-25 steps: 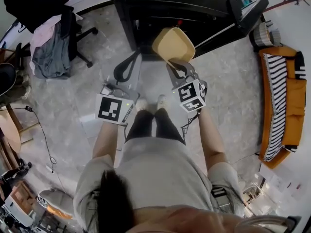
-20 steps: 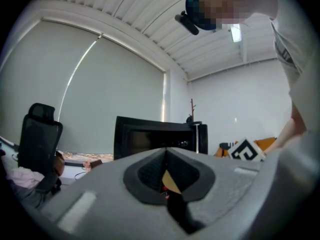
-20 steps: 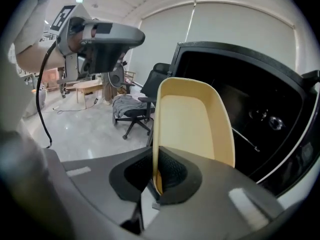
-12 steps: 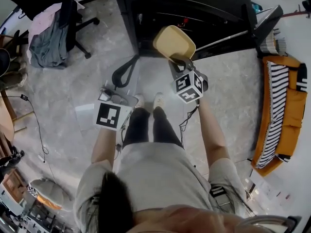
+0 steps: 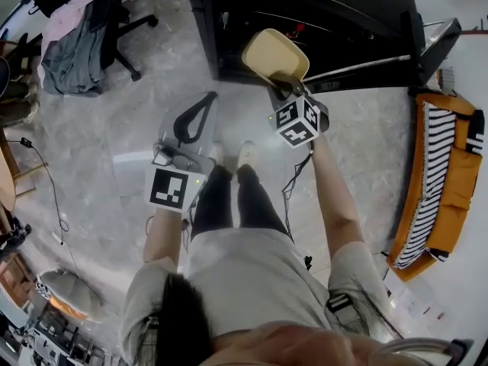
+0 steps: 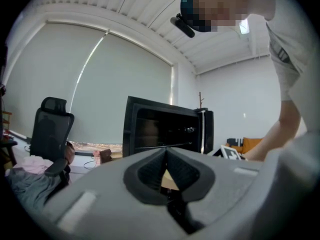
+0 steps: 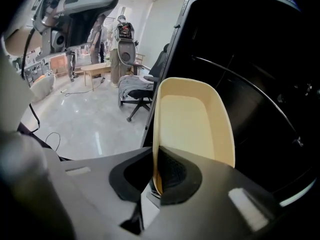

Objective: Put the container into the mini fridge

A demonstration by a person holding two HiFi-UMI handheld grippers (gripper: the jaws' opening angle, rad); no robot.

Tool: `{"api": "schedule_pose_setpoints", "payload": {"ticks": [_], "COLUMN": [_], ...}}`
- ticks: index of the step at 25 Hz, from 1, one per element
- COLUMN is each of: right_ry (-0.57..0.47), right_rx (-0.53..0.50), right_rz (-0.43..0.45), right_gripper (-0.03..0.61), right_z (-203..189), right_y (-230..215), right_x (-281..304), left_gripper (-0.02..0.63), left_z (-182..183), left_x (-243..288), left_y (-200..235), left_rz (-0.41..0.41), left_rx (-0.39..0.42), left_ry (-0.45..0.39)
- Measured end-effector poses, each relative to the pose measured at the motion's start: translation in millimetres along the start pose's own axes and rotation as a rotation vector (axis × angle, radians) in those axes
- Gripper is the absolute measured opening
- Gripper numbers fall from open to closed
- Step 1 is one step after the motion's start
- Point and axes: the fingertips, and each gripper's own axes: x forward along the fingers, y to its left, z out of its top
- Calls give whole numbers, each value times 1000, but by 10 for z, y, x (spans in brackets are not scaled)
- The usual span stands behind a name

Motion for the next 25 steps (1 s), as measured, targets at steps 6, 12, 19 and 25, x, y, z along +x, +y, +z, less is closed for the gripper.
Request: {"api": "schedule_pose_setpoints", "payload": {"ticks": [6,12,19,25], "right_ry": [36,81,134,177], "right_rx": [-12,-87,-179,-212], "right_rz": [-20,-6,-15,-18], "right_gripper": [5,5,5,5], "right_z": [-67,-73,-97,-164], "right_y": [-204,-326,-474,-608], "right_x": [218,423,733,864], "left_gripper": [3,2,3,2], "left_z": [-90,-158,-232,-305], "left_x": [3,-31,-7,-23], "left_y": [28,54,207,235], "left_rz": [30,54,75,88], "left_rx": [-6,-7,-1,-8], "left_ry": [3,9,15,24]}}
